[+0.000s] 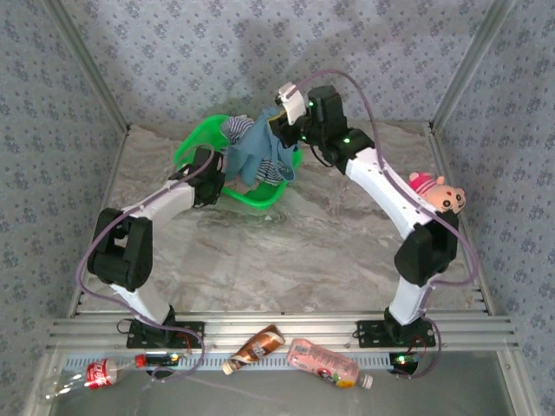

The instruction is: Fold and stack the tank tops

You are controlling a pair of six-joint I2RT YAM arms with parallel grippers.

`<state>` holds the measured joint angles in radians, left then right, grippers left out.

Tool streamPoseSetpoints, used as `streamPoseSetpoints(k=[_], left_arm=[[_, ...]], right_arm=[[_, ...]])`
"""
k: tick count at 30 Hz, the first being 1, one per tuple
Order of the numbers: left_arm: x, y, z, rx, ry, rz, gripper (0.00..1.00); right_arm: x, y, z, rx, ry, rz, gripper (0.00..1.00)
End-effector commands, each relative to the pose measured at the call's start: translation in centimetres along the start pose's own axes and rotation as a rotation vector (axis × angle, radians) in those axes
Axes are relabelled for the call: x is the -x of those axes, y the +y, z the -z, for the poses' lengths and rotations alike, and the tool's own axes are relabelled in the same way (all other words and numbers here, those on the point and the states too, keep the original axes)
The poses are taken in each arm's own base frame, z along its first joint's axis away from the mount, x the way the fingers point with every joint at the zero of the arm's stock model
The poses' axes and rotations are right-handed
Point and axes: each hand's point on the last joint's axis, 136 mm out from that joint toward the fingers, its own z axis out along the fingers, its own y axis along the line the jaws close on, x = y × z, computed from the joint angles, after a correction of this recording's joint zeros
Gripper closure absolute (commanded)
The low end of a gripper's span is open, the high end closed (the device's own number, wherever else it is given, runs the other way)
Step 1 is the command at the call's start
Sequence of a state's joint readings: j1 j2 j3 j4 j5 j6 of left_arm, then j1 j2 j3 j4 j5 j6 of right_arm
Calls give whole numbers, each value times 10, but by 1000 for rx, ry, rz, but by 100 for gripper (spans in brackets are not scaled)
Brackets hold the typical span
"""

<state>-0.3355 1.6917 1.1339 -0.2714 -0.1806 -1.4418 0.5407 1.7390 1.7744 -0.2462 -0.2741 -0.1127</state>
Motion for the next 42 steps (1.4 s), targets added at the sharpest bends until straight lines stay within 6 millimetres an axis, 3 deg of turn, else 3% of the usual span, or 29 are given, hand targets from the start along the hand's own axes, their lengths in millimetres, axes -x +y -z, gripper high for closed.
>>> streamPoseSetpoints(k=[1,6,9,11,16,21,23,28,32,35,42], left_arm=[[31,7,-5,36,-105,124,100],[60,6,-7,35,-151,169,100],[79,6,-10,36,-175,186,100],[92,4,-12,31,-184,191,100],[111,0,-22,26,-215,226,100],[130,-12,-35,22,-236,233,100],[132,-13,-40,25,-235,241,99],[130,-8,-53,29,-232,278,93],[129,-15,-53,9,-216,276,82],[127,-18,-46,-9,-198,262,69],[109,-28,-9,-91,-104,163,35]], right_arm=[[63,5,56,-22,-174,41,98],[99,13,124,-50,-291,70,98],[92,18,150,-53,-267,58,98],[73,22,159,-47,-222,38,97],[16,32,158,2,-124,-65,97],[-41,42,139,57,-38,-171,96],[-71,47,128,85,16,-212,96],[-122,54,106,133,131,-286,95],[-179,43,94,53,248,-278,95],[-214,31,95,-4,333,-295,94],[-274,14,118,-132,564,-320,82]])
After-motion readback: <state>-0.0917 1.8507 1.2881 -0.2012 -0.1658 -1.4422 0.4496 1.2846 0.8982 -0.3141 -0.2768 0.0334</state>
